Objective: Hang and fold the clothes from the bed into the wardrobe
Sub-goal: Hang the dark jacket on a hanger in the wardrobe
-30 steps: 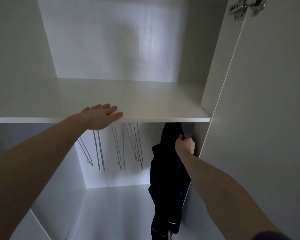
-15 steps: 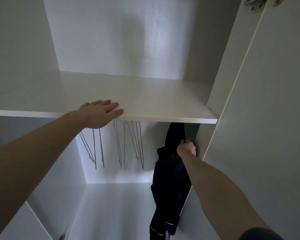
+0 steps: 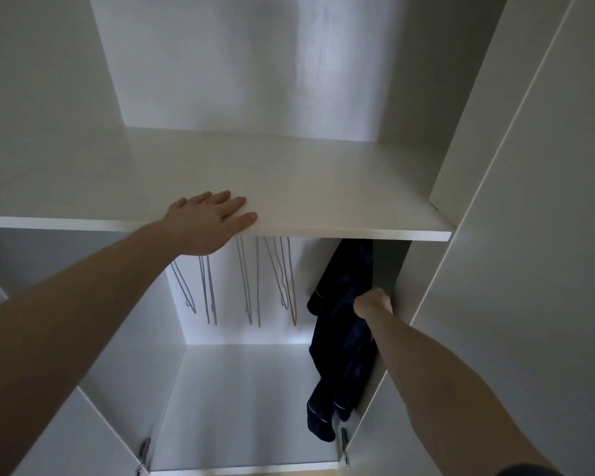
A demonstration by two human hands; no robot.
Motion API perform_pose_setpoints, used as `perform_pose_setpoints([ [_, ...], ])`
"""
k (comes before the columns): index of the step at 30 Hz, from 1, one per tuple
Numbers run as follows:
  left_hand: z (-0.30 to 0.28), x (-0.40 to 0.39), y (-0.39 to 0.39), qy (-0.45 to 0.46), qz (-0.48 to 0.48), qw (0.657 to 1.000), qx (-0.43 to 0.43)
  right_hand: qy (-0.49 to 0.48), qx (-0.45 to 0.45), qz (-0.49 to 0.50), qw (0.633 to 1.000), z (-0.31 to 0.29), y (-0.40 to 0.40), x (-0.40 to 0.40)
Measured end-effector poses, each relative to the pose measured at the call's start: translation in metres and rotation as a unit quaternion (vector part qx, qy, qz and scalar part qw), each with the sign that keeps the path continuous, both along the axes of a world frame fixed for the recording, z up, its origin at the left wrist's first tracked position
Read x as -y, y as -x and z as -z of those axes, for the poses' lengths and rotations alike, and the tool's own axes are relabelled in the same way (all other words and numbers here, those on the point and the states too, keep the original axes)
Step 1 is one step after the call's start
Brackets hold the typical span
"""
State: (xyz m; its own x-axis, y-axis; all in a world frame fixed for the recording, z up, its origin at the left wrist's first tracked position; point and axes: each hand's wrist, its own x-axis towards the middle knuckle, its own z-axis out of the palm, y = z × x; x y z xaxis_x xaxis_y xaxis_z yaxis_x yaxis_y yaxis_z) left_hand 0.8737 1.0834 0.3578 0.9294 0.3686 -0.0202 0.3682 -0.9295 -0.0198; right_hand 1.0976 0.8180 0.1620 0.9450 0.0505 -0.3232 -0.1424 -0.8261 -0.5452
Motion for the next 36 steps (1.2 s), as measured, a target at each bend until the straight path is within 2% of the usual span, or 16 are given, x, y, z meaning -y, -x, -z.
perform_pose_setpoints([
  [2, 0.0, -0.001, 0.001, -0.007, -0.001, 1.0, 0.008, -0.002, 0.019, 0.008, 1.0, 0.002, 0.009, -0.007],
  [4, 0.0, -0.002, 0.001, -0.011, 0.003, 1.0, 0.001, -0.018, 0.084, -0.001, 0.996, 0.003, 0.021, -0.016],
  [7, 0.002, -0.003, -0.001, -0.004, -0.004, 1.0, 0.003, -0.111, 0.166, -0.079, 0.977, 0.009, 0.038, -0.037],
  [10, 0.008, -0.007, -0.005, 0.008, -0.023, 0.999, 0.032, -0.182, 0.133, -0.156, 0.962, 0.009, 0.056, -0.064],
  [13, 0.01, -0.009, -0.005, 0.011, -0.023, 0.999, 0.028, -0.179, 0.095, -0.192, 0.96, 0.008, 0.065, -0.087],
  [16, 0.01, -0.01, -0.005, -0.006, -0.016, 1.0, 0.019, -0.149, 0.068, -0.187, 0.969, 0.011, 0.068, -0.099],
  [20, 0.009, -0.006, -0.003, 0.019, -0.029, 0.999, 0.028, -0.086, 0.035, -0.181, 0.979, 0.018, 0.065, -0.103],
  [23, 0.006, -0.003, -0.001, 0.019, -0.028, 0.999, 0.028, -0.073, 0.032, -0.168, 0.983, 0.021, 0.064, -0.105],
  [36, 0.004, -0.003, -0.001, 0.023, -0.033, 0.999, 0.023, -0.211, 0.08, -0.055, 0.973, 0.018, 0.072, -0.085],
])
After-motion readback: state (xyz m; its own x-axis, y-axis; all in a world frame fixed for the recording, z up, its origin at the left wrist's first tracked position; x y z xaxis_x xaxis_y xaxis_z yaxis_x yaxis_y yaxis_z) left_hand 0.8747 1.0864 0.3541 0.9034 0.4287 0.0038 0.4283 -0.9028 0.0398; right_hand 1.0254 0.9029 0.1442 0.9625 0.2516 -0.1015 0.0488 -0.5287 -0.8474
